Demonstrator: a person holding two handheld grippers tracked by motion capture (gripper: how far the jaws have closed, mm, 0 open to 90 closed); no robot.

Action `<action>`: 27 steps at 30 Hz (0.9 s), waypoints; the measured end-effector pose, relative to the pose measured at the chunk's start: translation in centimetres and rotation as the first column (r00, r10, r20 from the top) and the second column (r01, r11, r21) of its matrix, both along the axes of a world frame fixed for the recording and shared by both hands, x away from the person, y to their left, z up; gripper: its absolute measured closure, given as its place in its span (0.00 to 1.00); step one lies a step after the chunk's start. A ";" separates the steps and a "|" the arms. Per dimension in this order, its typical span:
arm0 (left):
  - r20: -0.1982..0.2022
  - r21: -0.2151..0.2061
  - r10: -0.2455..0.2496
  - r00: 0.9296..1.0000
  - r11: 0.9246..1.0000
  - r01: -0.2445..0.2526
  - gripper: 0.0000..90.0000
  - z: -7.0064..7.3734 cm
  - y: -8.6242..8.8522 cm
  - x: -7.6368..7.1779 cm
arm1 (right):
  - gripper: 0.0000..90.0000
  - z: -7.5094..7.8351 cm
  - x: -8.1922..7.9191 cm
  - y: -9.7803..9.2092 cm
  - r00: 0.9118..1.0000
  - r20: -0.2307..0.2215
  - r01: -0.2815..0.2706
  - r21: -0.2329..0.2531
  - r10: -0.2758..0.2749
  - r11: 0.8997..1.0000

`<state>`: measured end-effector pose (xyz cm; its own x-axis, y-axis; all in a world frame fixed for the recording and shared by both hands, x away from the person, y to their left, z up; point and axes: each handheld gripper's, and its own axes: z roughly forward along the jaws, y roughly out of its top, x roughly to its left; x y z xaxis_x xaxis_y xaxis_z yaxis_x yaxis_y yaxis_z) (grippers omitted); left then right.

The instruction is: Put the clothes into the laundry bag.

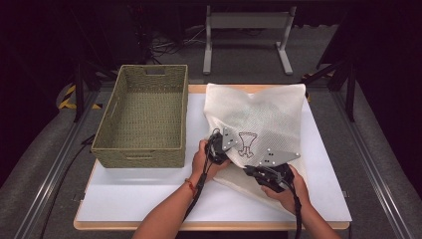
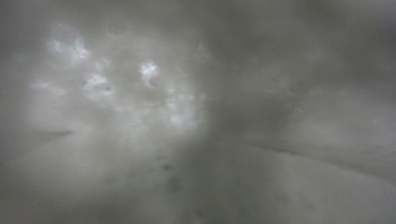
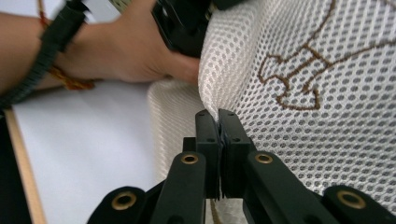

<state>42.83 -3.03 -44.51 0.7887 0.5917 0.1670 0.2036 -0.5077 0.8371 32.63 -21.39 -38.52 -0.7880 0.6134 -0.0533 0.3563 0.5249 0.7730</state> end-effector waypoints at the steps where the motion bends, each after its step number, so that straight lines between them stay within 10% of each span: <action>1: 0.001 0.000 -0.001 1.000 1.000 0.001 0.88 0.0 0.0 -0.1 | 0.98 -0.2 0.1 0.0 1.000 0.000 0.003 -0.017 -0.003 1.000; 12: -0.069 -0.045 -0.104 0.992 0.994 0.101 0.51 0.0 2.3 -2.5 | 0.97 -0.9 0.4 -0.6 1.000 -0.021 0.012 -0.024 -0.013 1.000; 27: -0.122 0.027 -0.156 0.980 0.987 0.161 0.55 0.7 5.8 -6.0 | 0.97 -0.3 -0.3 -1.5 0.999 -0.036 -0.014 -0.007 0.014 1.000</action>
